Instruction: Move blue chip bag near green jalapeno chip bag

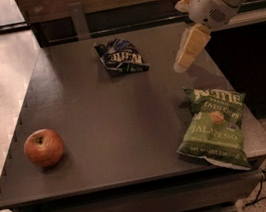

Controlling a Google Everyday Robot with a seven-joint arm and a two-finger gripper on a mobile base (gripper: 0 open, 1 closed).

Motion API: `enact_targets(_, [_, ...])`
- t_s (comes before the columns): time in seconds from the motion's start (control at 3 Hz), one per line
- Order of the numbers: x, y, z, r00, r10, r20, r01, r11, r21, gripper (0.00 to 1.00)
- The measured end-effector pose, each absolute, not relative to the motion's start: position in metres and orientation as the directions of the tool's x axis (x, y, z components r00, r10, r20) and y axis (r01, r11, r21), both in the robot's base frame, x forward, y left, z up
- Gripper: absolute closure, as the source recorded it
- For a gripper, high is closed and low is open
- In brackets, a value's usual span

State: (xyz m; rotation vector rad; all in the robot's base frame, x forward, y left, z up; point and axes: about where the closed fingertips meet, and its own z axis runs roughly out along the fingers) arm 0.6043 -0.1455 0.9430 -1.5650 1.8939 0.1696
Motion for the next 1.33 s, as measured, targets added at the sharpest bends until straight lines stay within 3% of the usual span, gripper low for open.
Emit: enact_targets(1.33, [0.705,-0.048,0.869,0.024,-0.622,-0.782,-0.951,0.227,-0.21,0.0])
